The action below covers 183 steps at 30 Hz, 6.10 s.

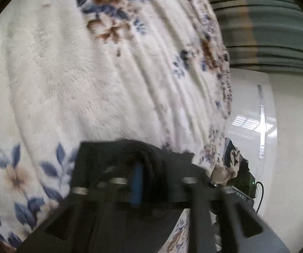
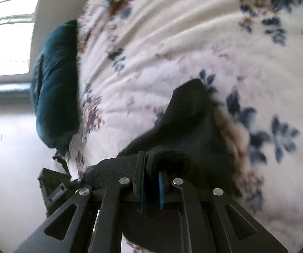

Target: Fold small clothes

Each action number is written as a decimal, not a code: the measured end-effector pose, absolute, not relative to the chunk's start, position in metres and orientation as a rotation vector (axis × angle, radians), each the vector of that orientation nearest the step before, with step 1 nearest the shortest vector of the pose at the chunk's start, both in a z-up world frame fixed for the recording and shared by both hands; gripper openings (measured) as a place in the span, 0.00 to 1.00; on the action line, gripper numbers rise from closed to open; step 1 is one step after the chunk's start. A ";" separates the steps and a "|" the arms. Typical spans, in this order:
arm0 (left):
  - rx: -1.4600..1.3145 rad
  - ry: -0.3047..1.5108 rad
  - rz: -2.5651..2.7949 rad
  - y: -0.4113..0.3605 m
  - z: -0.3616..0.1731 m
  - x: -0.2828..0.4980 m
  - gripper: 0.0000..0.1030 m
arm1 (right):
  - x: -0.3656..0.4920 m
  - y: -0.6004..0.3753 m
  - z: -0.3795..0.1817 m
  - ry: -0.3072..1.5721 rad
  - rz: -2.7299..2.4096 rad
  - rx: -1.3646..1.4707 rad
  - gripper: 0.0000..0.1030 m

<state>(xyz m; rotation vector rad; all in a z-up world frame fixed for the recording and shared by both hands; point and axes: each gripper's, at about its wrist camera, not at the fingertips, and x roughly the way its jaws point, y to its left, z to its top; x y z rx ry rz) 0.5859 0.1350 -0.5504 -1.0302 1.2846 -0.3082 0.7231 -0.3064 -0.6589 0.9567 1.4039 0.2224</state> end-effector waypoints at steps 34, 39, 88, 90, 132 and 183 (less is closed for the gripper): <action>-1.373 1.036 0.041 0.131 -0.603 0.341 0.46 | 0.710 -0.295 -0.737 1.616 0.593 0.731 0.76; -1.302 1.041 -0.026 0.150 -0.576 0.353 0.26 | 0.684 -0.295 -0.725 1.569 0.510 0.760 0.23; -0.448 1.476 0.199 0.134 -0.596 0.208 1.00 | 0.607 -0.316 -0.657 1.389 0.242 0.527 0.06; -0.406 1.484 0.237 0.126 -0.599 0.211 1.00 | 0.615 -0.314 -0.657 1.401 0.228 0.508 0.05; -0.543 1.371 0.240 0.122 -0.517 0.256 0.97 | 0.396 -0.364 -0.704 1.435 0.149 1.251 0.16; -0.897 1.273 -0.238 0.177 -0.595 0.347 0.81 | 0.542 -0.298 -0.778 1.769 0.784 0.914 0.59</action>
